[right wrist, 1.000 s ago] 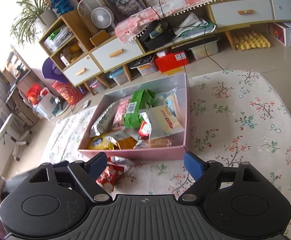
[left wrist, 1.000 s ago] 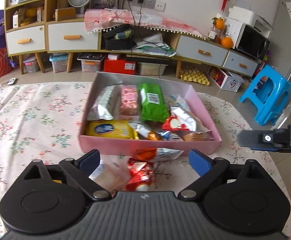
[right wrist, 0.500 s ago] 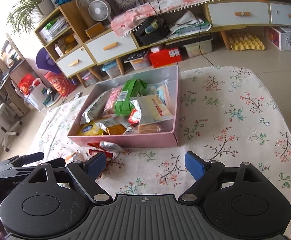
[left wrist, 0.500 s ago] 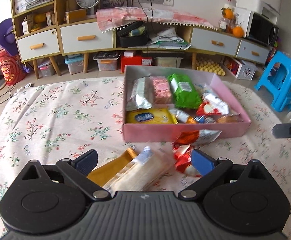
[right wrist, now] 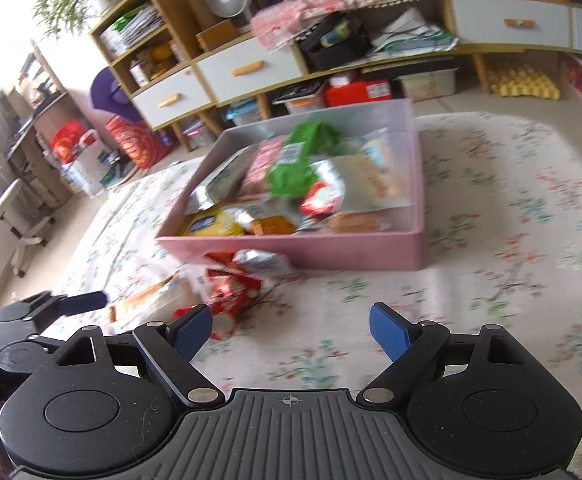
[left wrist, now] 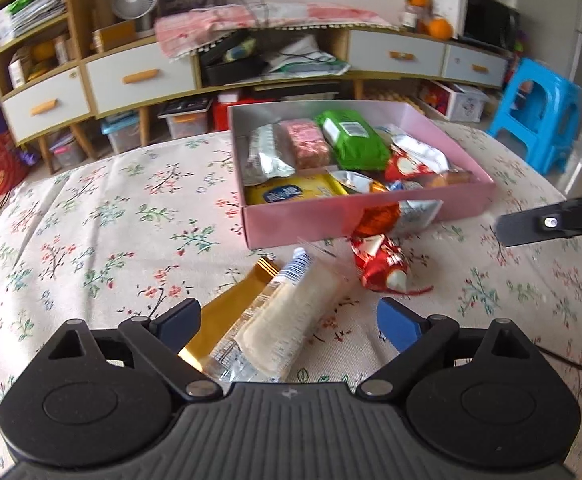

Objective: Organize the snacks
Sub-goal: 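Open both tools over the box and move back to the cloth, then grasp the red candy with the right tool while the left tool grasps the white bread bar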

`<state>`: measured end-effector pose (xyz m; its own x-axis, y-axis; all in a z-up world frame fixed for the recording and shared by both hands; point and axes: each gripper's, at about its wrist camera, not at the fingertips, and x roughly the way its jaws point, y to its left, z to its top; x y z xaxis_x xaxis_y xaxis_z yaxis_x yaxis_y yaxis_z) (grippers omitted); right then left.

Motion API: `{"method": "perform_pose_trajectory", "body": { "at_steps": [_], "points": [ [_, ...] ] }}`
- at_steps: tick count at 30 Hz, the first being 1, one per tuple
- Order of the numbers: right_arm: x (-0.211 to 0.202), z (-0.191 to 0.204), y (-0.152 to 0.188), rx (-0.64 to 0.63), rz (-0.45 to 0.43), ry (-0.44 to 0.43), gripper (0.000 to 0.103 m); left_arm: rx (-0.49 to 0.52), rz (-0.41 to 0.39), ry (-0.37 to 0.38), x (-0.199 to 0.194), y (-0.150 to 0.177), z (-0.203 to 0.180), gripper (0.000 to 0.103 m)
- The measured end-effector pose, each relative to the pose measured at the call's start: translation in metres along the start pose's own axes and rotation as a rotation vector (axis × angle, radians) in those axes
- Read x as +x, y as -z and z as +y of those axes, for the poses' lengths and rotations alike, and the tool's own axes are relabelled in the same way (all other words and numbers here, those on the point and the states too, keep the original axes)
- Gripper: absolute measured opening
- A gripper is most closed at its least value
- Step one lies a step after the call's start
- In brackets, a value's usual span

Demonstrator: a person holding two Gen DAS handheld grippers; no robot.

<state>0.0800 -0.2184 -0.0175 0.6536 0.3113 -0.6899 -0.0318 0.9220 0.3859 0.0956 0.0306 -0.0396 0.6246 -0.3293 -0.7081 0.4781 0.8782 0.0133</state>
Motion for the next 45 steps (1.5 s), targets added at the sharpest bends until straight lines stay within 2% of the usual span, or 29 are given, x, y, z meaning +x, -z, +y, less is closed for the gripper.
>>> {"method": "perform_pose_trajectory", "body": {
  "at_steps": [5, 10, 12, 16, 23, 25, 29, 33, 38, 41, 42, 45],
  "points": [
    [0.019, 0.009, 0.006, 0.029, 0.012, -0.069, 0.088, 0.066, 0.002, 0.025, 0.005, 0.007, 0.001, 0.084],
    [0.033, 0.017, 0.007, 0.046, 0.013, -0.128, 0.088, 0.090, 0.023, 0.005, 0.013, 0.010, 0.003, 0.076],
    [0.038, 0.020, 0.006, 0.055, 0.015, -0.135, 0.087, 0.085, 0.033, 0.006, 0.015, 0.010, 0.005, 0.072],
    [0.049, 0.027, 0.005, 0.064, 0.012, -0.124, 0.086, 0.075, 0.030, 0.009, 0.017, 0.008, 0.008, 0.070],
    [0.059, 0.031, 0.007, 0.077, 0.016, -0.120, 0.060, 0.073, 0.032, 0.024, 0.017, 0.008, 0.006, 0.060],
    [0.062, 0.033, 0.008, 0.072, 0.021, -0.116, 0.046, 0.075, 0.034, 0.027, 0.016, 0.008, 0.006, 0.058],
    [0.064, 0.038, 0.011, 0.020, 0.040, -0.090, 0.031, 0.065, 0.045, 0.033, 0.014, 0.008, 0.006, 0.048],
    [0.059, 0.037, 0.013, -0.031, 0.053, -0.057, 0.031, 0.046, 0.084, 0.036, 0.013, 0.007, 0.003, 0.041],
    [0.043, 0.018, 0.014, -0.030, 0.059, 0.000, 0.031, 0.075, 0.126, 0.031, 0.013, 0.010, -0.010, 0.040],
    [0.037, 0.009, 0.014, -0.019, 0.055, 0.033, 0.031, 0.058, 0.130, 0.046, 0.012, 0.010, -0.011, 0.041],
    [0.036, 0.007, 0.014, -0.013, 0.053, 0.037, 0.035, 0.050, 0.128, 0.046, 0.012, 0.010, -0.011, 0.042],
    [0.033, 0.001, 0.013, 0.014, 0.045, 0.031, 0.037, 0.028, 0.115, 0.033, 0.013, 0.009, -0.009, 0.052]
  ]
}}
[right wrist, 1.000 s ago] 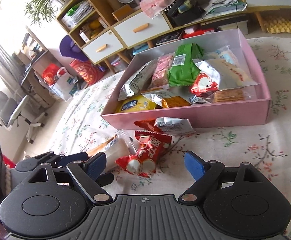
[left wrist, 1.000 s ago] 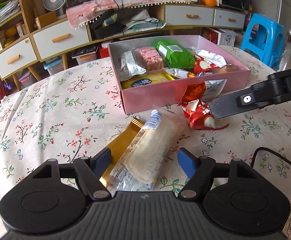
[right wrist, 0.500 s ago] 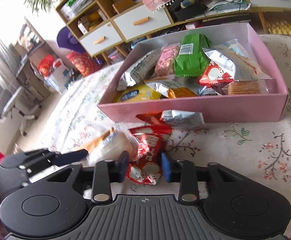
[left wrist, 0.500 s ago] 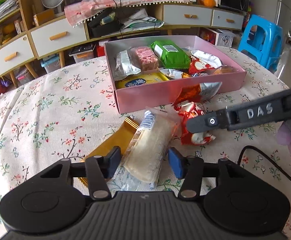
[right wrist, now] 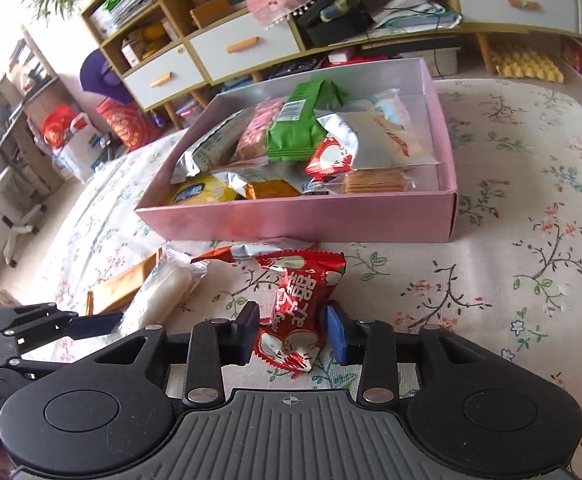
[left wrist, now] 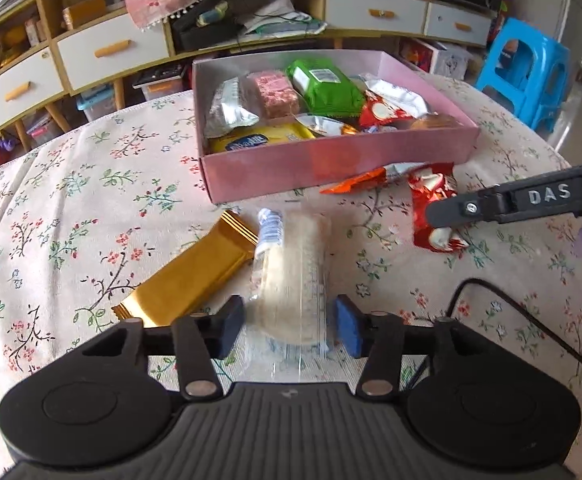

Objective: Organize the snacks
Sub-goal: 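Grasp the red candy with the right tool while the left tool grasps the white bread bar, then carry the red candy and bread bar into the pink box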

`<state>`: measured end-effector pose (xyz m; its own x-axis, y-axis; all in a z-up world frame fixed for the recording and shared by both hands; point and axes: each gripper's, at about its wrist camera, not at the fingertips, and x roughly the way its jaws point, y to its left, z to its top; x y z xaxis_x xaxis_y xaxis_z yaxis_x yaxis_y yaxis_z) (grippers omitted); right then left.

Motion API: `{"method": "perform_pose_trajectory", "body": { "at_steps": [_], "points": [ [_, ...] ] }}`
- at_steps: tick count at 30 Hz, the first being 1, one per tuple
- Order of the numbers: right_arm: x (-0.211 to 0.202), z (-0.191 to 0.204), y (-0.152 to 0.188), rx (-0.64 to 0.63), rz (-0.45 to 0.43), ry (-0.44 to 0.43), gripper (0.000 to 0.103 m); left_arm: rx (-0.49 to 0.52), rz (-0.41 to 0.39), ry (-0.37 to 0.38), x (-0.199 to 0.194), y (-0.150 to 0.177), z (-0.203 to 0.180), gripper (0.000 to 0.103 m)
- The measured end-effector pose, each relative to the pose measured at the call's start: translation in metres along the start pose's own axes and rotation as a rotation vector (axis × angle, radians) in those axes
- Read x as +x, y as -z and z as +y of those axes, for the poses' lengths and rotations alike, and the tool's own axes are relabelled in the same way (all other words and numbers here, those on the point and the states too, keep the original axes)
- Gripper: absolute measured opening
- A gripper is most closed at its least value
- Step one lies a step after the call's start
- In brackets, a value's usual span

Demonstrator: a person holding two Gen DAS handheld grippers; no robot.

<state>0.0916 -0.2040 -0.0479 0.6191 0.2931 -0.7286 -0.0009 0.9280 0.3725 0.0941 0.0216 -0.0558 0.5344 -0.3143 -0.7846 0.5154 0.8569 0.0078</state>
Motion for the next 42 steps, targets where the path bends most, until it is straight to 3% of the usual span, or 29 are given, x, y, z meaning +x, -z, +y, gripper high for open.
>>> {"method": "perform_pose_trajectory", "body": {
  "at_steps": [6, 15, 23, 26, 42],
  "points": [
    [0.007, -0.001, -0.003, 0.032, 0.000, -0.019, 0.046, -0.058, -0.026, -0.001, 0.006, -0.004, 0.000, 0.059],
    [0.012, 0.002, -0.002, 0.004, -0.012, -0.008, 0.047, -0.063, -0.043, -0.041, 0.012, -0.007, -0.008, 0.055],
    [0.008, 0.011, 0.001, -0.067, -0.022, 0.057, 0.030, -0.079, -0.054, -0.061, 0.011, -0.010, -0.013, 0.031],
    [0.006, 0.014, 0.000, -0.082, -0.013, 0.074, 0.026, -0.087, -0.047, -0.057, 0.011, -0.012, -0.014, 0.030],
    [-0.005, 0.000, -0.007, 0.008, 0.016, 0.046, 0.022, -0.147, -0.008, -0.014, 0.007, -0.017, -0.008, 0.028]
  ]
}}
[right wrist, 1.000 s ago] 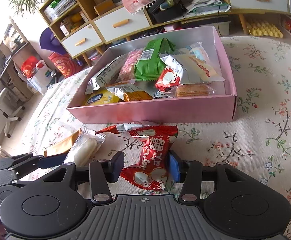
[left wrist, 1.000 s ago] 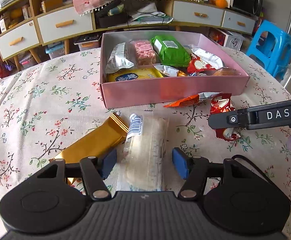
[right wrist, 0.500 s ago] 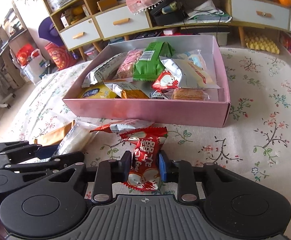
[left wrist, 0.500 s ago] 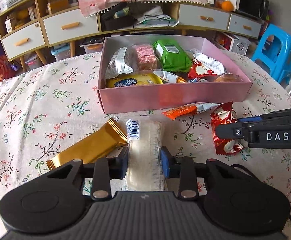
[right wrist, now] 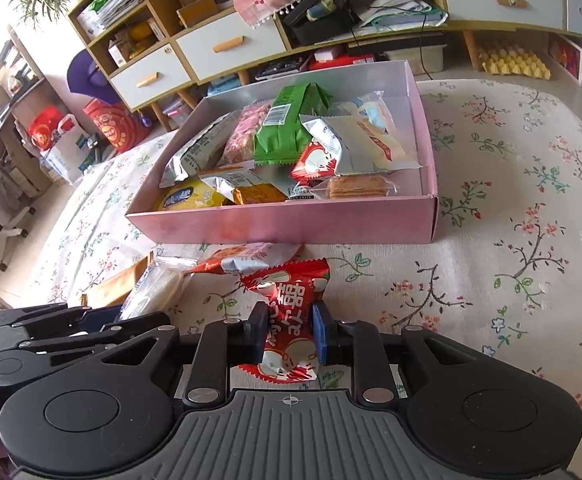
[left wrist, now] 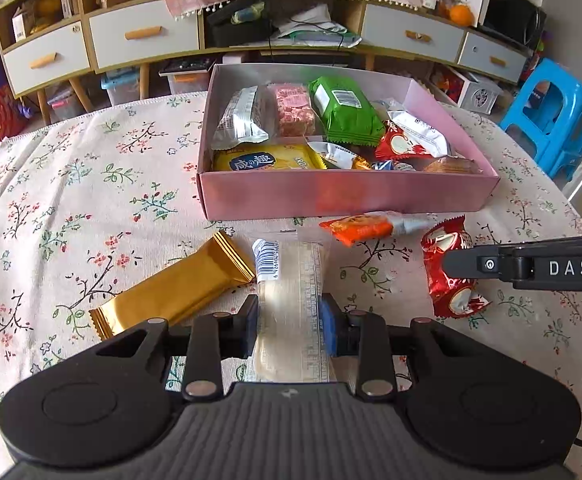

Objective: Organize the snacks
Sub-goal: 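Carry the red candy and bread bar into the pink box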

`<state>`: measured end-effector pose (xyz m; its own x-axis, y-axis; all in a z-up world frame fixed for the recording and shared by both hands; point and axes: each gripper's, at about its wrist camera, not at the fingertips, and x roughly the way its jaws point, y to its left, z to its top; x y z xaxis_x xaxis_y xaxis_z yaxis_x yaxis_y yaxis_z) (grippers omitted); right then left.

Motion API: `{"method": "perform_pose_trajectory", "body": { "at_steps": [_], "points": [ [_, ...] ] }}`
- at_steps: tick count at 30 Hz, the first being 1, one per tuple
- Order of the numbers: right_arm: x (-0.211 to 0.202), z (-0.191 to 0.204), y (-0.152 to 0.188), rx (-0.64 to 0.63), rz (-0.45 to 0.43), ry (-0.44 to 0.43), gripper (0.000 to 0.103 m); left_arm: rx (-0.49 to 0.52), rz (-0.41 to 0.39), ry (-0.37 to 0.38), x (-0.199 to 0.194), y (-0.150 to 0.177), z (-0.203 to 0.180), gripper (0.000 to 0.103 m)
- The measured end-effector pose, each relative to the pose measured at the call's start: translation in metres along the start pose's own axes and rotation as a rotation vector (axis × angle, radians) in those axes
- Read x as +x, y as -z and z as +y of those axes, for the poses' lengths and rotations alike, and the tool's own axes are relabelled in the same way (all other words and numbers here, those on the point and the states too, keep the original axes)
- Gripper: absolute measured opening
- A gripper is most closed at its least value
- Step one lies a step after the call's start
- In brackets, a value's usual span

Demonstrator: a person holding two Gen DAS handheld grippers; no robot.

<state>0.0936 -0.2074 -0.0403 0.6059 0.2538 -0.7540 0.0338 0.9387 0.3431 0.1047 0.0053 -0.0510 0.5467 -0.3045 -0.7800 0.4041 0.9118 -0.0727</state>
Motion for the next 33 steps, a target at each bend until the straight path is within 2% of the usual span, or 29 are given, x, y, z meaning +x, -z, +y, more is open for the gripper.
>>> {"method": "perform_pose_trajectory", "body": {
  "at_steps": [5, 7, 8, 9, 15, 18, 25, 33],
  "points": [
    [0.001, 0.001, 0.000, 0.000, -0.001, -0.002, 0.030, 0.009, 0.012, -0.009, 0.002, 0.002, -0.002, 0.029],
    [0.004, 0.002, 0.000, -0.005, -0.005, -0.001, 0.047, 0.014, 0.011, -0.014, 0.002, 0.002, -0.003, 0.029],
    [0.004, 0.003, 0.000, -0.009, -0.010, 0.003, 0.053, 0.014, 0.011, -0.014, 0.002, 0.002, -0.004, 0.029],
    [0.006, 0.004, 0.000, -0.017, -0.011, 0.007, 0.053, 0.013, 0.011, -0.015, 0.002, 0.002, -0.004, 0.029],
    [0.019, 0.016, 0.004, -0.108, -0.007, 0.059, 0.050, 0.020, 0.011, -0.019, 0.003, 0.002, -0.005, 0.029],
    [0.020, 0.024, 0.006, -0.179, -0.003, 0.132, 0.027, 0.023, 0.010, -0.019, 0.002, 0.003, -0.005, 0.029],
    [0.014, 0.018, 0.004, -0.146, 0.034, 0.122, 0.025, 0.023, 0.011, -0.022, 0.000, 0.003, -0.005, 0.029],
    [-0.009, 0.009, -0.008, -0.042, 0.041, 0.038, 0.025, 0.006, -0.017, -0.002, -0.011, -0.002, -0.005, 0.028]
  ]
}}
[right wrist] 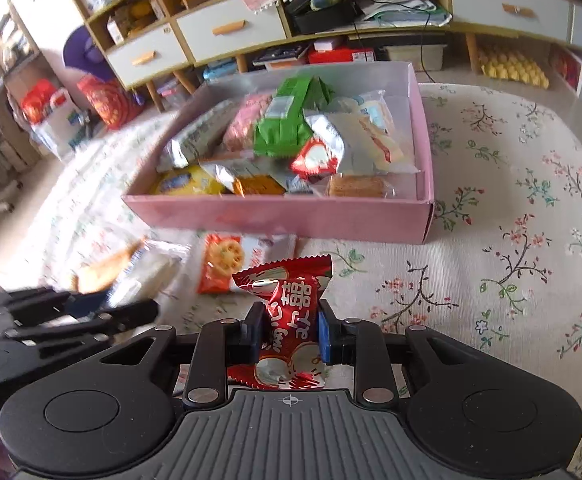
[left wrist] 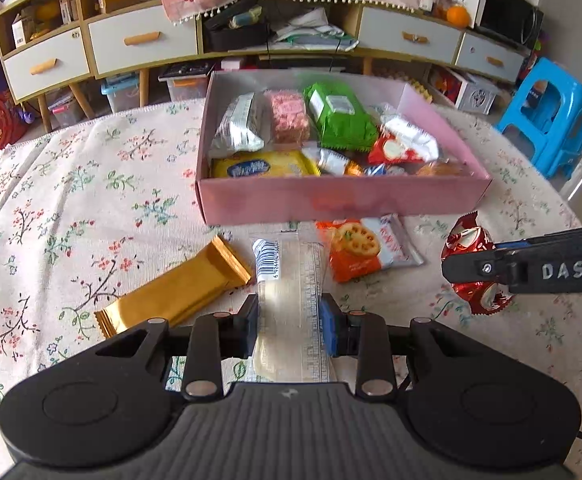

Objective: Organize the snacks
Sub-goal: 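Carry the red candy and bread bar into the pink box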

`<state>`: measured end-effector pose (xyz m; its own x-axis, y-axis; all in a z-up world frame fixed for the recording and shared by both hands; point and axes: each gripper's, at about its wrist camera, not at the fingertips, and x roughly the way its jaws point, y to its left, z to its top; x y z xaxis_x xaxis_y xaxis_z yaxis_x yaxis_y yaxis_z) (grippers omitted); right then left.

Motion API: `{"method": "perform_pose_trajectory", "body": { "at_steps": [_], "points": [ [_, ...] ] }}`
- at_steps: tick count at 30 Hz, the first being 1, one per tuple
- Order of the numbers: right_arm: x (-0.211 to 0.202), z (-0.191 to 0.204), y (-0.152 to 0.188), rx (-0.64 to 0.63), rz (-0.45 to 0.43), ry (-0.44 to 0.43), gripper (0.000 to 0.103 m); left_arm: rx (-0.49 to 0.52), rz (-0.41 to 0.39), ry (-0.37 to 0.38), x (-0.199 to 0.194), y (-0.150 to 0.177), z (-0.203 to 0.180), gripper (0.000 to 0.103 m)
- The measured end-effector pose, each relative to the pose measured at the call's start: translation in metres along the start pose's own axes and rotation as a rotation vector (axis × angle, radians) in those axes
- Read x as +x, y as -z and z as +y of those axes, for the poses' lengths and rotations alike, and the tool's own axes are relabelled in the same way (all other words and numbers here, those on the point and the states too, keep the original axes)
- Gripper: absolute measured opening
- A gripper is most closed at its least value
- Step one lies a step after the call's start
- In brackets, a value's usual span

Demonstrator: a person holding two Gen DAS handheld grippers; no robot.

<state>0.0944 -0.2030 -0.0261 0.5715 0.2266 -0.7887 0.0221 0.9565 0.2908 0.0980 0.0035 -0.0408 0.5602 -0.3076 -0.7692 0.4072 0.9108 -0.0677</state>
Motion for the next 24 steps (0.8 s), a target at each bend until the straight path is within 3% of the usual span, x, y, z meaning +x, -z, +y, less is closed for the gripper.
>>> {"method": "perform_pose_trajectory", "body": {
  "at_steps": [11, 16, 20, 24],
  "points": [
    [-0.026, -0.029, -0.039, 0.175, -0.150, -0.089, 0.025, -0.030, -0.116, 0.024, -0.019, -0.035, -0.009, 0.028],
    [-0.021, -0.046, -0.056, 0.233, -0.193, -0.106, 0.025, -0.029, -0.122, 0.021, 0.000, -0.058, -0.013, 0.028],
    [-0.012, -0.058, -0.066, 0.276, -0.200, -0.127, 0.025, -0.090, -0.117, 0.037, 0.019, -0.073, -0.010, 0.028],
    [-0.002, -0.065, -0.072, 0.307, -0.208, -0.128, 0.026, -0.113, -0.122, 0.001, 0.032, -0.083, -0.009, 0.028]
  ]
}}
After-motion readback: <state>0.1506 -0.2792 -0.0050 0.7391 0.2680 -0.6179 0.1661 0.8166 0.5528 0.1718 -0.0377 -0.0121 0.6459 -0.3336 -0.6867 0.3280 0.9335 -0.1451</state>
